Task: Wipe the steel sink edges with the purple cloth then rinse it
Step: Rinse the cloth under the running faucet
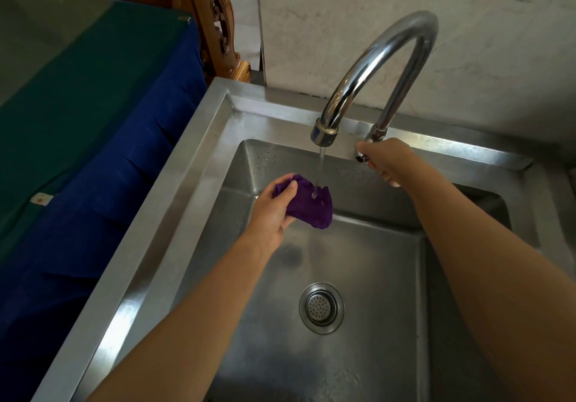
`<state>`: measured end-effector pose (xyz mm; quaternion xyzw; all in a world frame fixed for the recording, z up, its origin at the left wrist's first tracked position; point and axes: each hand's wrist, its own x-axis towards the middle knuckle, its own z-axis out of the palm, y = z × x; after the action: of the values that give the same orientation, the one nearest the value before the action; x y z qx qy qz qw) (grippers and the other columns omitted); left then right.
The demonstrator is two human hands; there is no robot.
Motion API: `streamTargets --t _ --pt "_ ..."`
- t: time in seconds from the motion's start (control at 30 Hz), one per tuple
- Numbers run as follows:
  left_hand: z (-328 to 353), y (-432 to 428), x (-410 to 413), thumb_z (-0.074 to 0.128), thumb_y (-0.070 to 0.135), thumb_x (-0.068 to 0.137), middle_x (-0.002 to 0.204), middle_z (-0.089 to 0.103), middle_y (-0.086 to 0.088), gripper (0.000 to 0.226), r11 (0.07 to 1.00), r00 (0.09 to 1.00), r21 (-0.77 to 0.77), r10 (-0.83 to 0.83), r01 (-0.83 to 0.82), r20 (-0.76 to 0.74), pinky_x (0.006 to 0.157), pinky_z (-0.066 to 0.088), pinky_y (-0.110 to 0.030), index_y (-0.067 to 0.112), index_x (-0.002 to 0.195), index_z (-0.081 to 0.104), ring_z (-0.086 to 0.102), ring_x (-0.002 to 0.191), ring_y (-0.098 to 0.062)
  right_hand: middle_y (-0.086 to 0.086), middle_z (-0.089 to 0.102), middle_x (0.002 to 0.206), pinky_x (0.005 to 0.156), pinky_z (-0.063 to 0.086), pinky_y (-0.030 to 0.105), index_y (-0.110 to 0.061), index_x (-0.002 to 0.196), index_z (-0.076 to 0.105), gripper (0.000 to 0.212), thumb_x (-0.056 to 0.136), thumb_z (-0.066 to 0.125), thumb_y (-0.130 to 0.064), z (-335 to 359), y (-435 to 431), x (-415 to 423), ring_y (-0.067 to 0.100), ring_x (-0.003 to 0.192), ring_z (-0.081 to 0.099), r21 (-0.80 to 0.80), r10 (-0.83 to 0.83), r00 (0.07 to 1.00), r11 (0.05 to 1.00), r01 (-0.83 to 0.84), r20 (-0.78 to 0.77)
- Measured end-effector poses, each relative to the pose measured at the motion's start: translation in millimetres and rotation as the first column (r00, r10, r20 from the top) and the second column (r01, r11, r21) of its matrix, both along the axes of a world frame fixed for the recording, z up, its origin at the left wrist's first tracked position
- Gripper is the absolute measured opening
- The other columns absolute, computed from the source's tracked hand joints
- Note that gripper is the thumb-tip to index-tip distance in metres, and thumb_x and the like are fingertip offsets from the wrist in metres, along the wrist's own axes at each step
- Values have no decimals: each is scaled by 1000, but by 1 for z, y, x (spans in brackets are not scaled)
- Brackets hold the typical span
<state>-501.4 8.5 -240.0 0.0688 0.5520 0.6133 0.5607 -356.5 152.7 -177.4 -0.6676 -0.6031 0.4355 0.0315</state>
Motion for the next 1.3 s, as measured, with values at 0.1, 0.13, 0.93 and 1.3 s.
streamTargets --t 0.1,0.13,0.93,1.3 --pt "-2 0 1 59 8 88 107 64 -7 21 1000 1000 -7 -5 5 15 79 55 -33 18 106 62 61 99 -20 0 42 59 44 28 24 -19 65 44 34 87 49 -44 -1 0 0 13 48 34 -8 -1 1000 1000 1 1" --pt "-2 0 2 59 8 88 105 64 -6 20 1000 1000 -8 -7 7 21 79 55 -33 18 105 62 61 98 -20 0 41 59 44 28 24 -20 64 44 34 87 50 -44 -2 0 0 14 48 34 -6 -2 1000 1000 2 3" --pt "-11 9 18 60 16 88 83 70 0 17 999 977 25 -39 35 208 60 56 -30 19 104 63 67 78 -15 -2 50 130 105 38 28 -24 131 44 42 96 33 -46 -64 -117 26 12 123 47 215 -18 835 963 163 -550" --pt "-20 2 -3 51 16 93 95 61 -2 30 994 994 14 -110 110 9 72 46 -28 22 121 48 59 81 -14 5 59 82 46 41 17 -10 115 58 28 88 58 -2 -69 -104 9 19 63 50 32 67 707 998 -63 -704"
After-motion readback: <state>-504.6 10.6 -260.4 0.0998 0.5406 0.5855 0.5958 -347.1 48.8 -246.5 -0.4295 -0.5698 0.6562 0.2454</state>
